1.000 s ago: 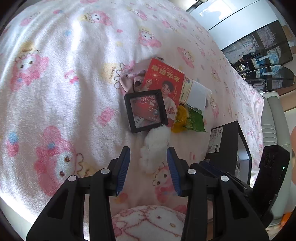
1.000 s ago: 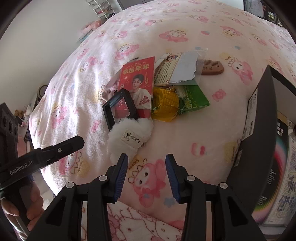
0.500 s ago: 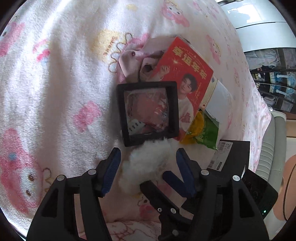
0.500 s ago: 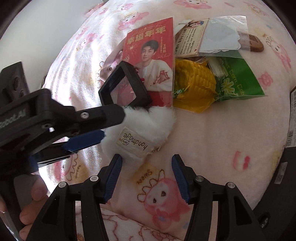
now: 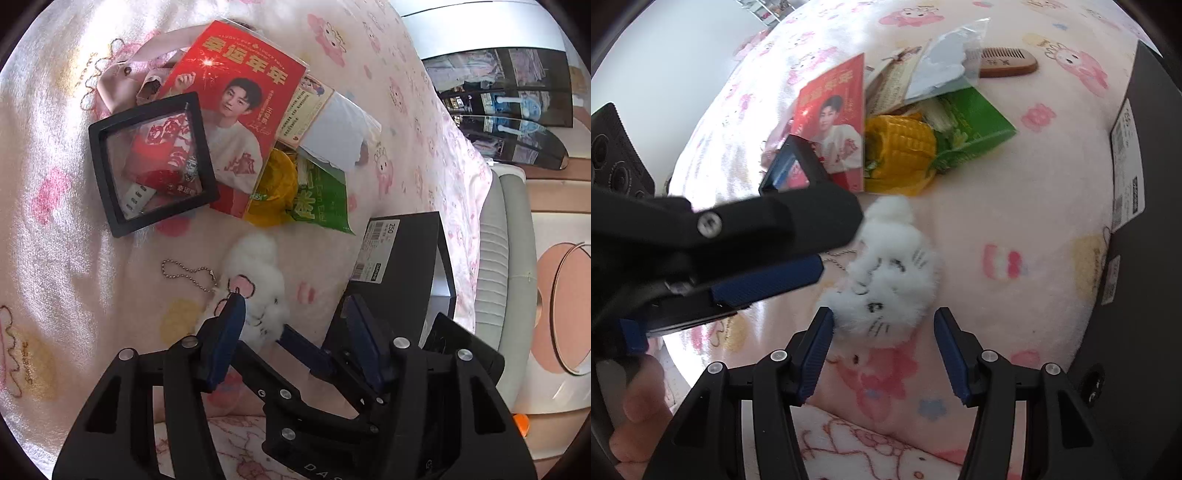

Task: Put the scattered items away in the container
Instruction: 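Position the left gripper around the white plush keychain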

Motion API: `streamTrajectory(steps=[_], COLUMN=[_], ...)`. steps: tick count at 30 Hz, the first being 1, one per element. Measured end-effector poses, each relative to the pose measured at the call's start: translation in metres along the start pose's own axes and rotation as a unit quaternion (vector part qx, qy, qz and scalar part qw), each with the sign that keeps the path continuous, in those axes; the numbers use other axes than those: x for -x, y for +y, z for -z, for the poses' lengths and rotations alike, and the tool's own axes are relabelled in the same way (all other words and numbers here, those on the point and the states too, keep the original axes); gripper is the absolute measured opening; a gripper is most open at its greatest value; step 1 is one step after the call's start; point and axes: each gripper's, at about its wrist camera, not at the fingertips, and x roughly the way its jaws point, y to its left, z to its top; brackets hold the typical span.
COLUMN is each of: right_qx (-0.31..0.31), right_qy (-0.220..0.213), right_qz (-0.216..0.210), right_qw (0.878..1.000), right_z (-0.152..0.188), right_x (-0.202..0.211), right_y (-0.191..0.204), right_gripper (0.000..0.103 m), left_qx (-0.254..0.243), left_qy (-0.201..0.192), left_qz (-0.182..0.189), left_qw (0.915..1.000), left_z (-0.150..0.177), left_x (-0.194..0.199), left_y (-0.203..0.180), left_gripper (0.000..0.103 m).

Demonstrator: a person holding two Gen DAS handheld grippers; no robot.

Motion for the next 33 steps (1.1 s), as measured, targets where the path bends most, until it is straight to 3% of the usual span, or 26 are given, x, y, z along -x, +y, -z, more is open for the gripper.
streamTrajectory(steps=[7, 12, 16, 21, 29, 33], right_qx=[0.003, -0.002, 0.049, 0.001, -0.021, -0.002], right_qy=[-0.048, -0.028, -0.027, -0.023, -0.03, -0.075], right_qz=[0.002, -0.006, 0.003, -0.023, 0.005, 0.038], right_qw=[0.999, 1.0, 0.998, 0.999, 0.999, 0.996], right_z=[0.005, -0.005, 0.005, 0.022, 0.006, -0.001], right_x=[0.009, -0.005, 0.005, 0.017, 0.028, 0.049], right_y=[0.003, 0.001, 0.016, 0.02, 0.011, 0.01], right_gripper=[0.05, 0.028, 0.021, 0.014, 0.014, 0.015], left_qx=[0.055, 0.077, 0.077, 0.107, 0.141, 0.165], left_qy=[-0.028, -0.042, -0.038, -0.059, -0.006, 0.026], left_qz=[-0.046, -0.04, -0.034, -0.066, -0.088, -0.083], left_qw=[0.9971, 0.9954, 0.9957, 0.9904, 0.986, 0.9825], left_z=[-0.006, -0.003, -0.001, 0.001, 0.005, 0.004], left_x=[0.006, 0.009, 0.01, 0.015, 0.008, -0.004], left_y=[0.02, 0.028, 0.029, 0.035, 0.041, 0.045], left_gripper=[0.057, 0.057, 0.058, 0.059, 0.064, 0.064])
